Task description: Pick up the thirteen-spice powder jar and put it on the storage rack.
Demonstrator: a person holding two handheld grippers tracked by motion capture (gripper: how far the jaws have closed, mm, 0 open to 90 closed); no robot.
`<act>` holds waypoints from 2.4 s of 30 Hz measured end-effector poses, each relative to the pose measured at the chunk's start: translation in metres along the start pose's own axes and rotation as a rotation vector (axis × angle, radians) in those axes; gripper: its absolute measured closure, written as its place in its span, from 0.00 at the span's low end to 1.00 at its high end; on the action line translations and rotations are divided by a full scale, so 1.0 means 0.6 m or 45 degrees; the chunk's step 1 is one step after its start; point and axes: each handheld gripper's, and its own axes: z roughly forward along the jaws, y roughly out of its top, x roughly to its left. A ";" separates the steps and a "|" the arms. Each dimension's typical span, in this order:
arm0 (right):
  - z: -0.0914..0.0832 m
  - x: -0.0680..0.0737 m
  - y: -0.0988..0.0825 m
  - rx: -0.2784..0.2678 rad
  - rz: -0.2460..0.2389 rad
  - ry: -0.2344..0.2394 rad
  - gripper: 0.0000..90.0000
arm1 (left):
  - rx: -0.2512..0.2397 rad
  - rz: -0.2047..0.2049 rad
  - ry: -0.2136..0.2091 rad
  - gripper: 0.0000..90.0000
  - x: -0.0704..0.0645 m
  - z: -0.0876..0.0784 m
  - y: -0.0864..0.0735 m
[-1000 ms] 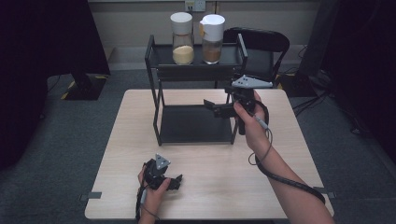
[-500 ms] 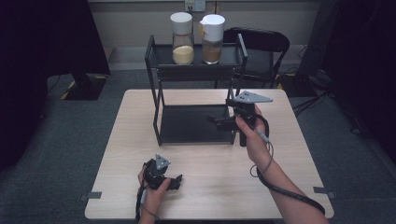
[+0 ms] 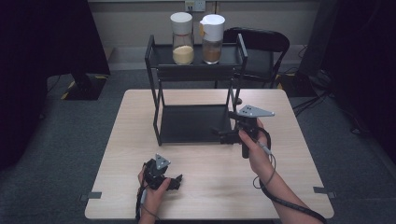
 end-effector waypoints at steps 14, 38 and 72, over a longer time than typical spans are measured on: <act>-0.015 -0.007 -0.056 0.016 0.006 -0.001 0.00 | 0.000 0.000 0.000 0.00 0.000 0.000 0.000; -0.051 -0.023 -0.118 0.045 -0.012 -0.011 0.00 | -0.001 0.000 0.000 0.00 0.000 0.000 0.000; -0.134 -0.062 -0.192 0.076 0.014 -0.091 0.00 | 0.000 0.000 0.000 0.00 0.000 0.000 0.000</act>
